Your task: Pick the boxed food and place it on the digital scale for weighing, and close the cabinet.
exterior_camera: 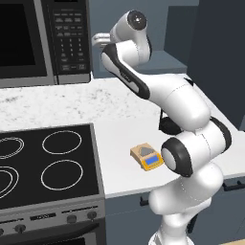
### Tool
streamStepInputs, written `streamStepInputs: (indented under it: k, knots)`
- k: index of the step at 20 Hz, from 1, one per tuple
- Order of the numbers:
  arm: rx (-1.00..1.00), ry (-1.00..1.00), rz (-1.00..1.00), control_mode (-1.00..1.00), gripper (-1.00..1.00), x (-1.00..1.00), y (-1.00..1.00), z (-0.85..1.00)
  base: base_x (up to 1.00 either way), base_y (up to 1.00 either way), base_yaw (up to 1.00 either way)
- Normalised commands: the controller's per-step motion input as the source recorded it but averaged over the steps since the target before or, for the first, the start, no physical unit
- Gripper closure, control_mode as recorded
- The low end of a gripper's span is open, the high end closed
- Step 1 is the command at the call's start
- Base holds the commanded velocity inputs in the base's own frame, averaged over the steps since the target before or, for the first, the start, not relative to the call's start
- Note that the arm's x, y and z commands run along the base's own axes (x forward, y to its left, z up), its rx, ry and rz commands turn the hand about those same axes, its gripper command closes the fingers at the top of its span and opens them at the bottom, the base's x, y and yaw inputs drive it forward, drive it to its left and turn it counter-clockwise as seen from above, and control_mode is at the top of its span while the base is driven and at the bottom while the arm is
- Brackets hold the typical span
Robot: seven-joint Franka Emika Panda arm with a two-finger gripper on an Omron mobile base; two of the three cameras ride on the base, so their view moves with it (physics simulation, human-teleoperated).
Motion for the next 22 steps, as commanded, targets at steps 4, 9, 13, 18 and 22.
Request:
streamStepInputs:
  k: [4, 9, 13, 18, 22]
  knots:
    - [0.00, 0.00, 0.00, -1.00, -1.00, 0.10, -0.23, 0.00, 0.00, 0.00, 0.00]
    - [0.00, 0.00, 0.00, -1.00, -1.00, 0.29, -0.08, -0.01, 0.00, 0.00, 0.00]
    - [0.00, 0.00, 0.00, -1.00, -1.00, 0.39, -0.21, -0.04, 0.00, 0.00, 0.00]
    - [0.00, 0.00, 0.00, -1.00, -1.00, 0.49, -0.22, -0.11, 0.00, 0.00, 0.00]
    - [0.02, 0.00, 0.00, -1.00, -1.00, 0.36, -0.31, -0.05, 0.00, 0.00, 0.00]
